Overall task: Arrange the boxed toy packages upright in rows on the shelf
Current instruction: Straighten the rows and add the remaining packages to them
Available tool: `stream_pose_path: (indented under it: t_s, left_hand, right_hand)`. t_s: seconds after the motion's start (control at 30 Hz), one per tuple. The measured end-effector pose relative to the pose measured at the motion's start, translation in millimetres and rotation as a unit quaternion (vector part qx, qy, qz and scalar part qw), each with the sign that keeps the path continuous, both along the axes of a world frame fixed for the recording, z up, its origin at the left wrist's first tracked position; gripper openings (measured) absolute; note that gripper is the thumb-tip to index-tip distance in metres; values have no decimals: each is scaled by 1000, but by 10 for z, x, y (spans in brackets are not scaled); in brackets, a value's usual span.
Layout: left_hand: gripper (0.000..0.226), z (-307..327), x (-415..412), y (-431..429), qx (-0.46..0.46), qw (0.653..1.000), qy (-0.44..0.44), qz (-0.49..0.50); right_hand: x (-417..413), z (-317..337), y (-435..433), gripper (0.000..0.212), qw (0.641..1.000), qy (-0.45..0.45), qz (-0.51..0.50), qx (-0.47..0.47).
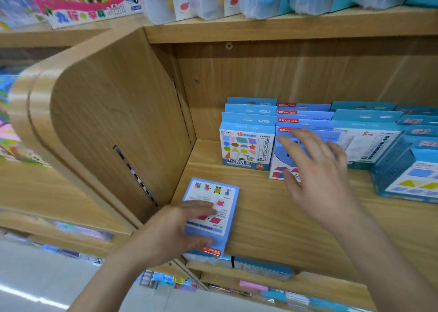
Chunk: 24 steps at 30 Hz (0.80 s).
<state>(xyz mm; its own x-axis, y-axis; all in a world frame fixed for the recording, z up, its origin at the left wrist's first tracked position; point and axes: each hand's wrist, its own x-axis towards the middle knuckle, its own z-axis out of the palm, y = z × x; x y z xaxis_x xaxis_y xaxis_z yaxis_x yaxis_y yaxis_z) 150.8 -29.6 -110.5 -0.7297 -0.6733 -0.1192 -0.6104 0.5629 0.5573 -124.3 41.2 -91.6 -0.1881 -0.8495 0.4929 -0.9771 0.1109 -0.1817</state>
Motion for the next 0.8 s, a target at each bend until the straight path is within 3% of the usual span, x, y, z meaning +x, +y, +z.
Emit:
stream_pose_path:
  t_s: [0.1, 0.17, 0.27, 0.33, 0.4, 0.53, 0.63, 0.8]
  left_hand:
    - [82, -263, 118, 90, -45, 998, -29, -43]
    - [78, -408, 145, 123, -121, 991, -15, -62]
    - [54, -362, 159, 142, -210, 974, 74, -48]
    - [37, -127, 126, 139, -222, 963, 151, 2]
    - [21, 149, 68, 129, -213, 955, 192, 77]
    - [40, 378, -103, 68, -84, 933, 273, 219]
    - [26, 439, -218, 99, 35, 893, 368, 255]
    - [23, 505, -257, 176, 92, 860, 442, 238]
  right_hand:
    - [124, -105, 34, 68, 999, -11, 27, 37]
    - [187, -120, 77, 72, 995, -41, 62, 72]
    - [353, -64, 181, 74, 942, -252, 150, 162]
    - [460, -61, 190, 74, 907, -313, 191, 205]
    - [532, -62, 161, 61, 896, -344, 217, 177]
    - [571, 48, 110, 45, 835, -483, 234, 122]
    - [558, 98, 91, 37, 792, -567, 210, 81]
    - [536, 117, 104, 27, 750, -639, 162, 57]
